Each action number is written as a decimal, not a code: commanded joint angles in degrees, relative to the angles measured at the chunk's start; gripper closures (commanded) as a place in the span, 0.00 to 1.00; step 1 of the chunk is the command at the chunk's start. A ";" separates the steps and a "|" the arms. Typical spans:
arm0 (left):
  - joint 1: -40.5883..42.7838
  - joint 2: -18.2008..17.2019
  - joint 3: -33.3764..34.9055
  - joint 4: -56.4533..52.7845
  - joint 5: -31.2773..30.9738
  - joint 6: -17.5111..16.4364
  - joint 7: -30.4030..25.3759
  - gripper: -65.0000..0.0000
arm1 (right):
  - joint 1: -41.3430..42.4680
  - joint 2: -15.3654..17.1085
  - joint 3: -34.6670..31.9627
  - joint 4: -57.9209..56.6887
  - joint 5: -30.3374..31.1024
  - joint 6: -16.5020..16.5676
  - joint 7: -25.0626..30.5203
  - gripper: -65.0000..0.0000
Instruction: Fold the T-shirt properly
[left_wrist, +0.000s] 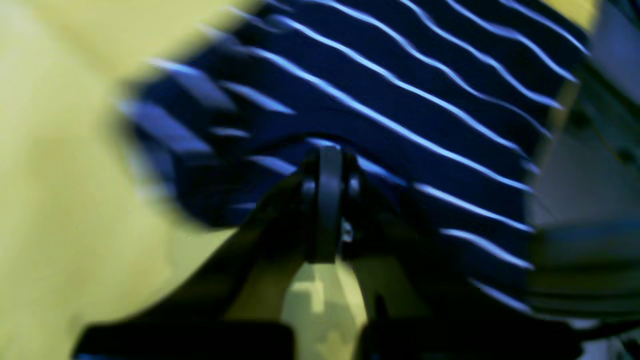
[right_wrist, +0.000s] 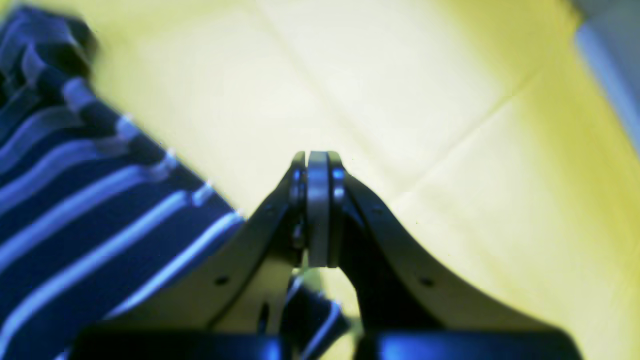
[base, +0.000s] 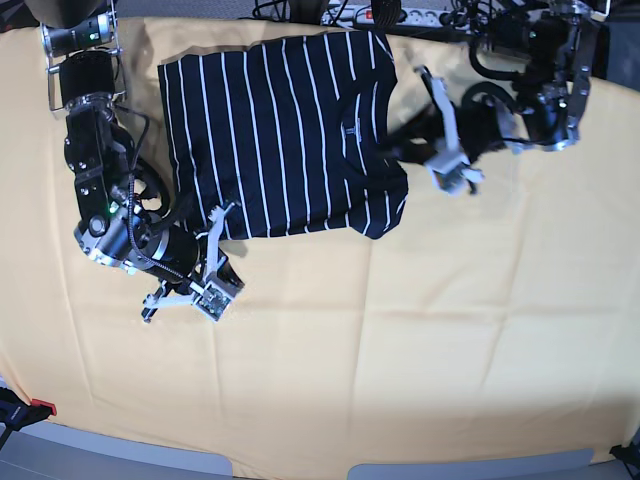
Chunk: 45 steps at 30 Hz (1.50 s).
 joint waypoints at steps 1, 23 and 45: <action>-0.46 -0.79 2.03 0.90 0.68 -0.30 -1.03 1.00 | 1.70 0.04 0.11 -0.87 0.96 0.69 1.55 1.00; -4.72 -2.25 25.16 0.70 19.69 -0.30 0.96 1.00 | 0.42 4.83 0.02 -12.72 14.71 0.69 -10.60 1.00; -34.69 0.09 25.18 -32.02 28.94 1.11 -22.03 1.00 | -14.71 12.92 0.24 8.48 14.73 -2.51 -13.09 1.00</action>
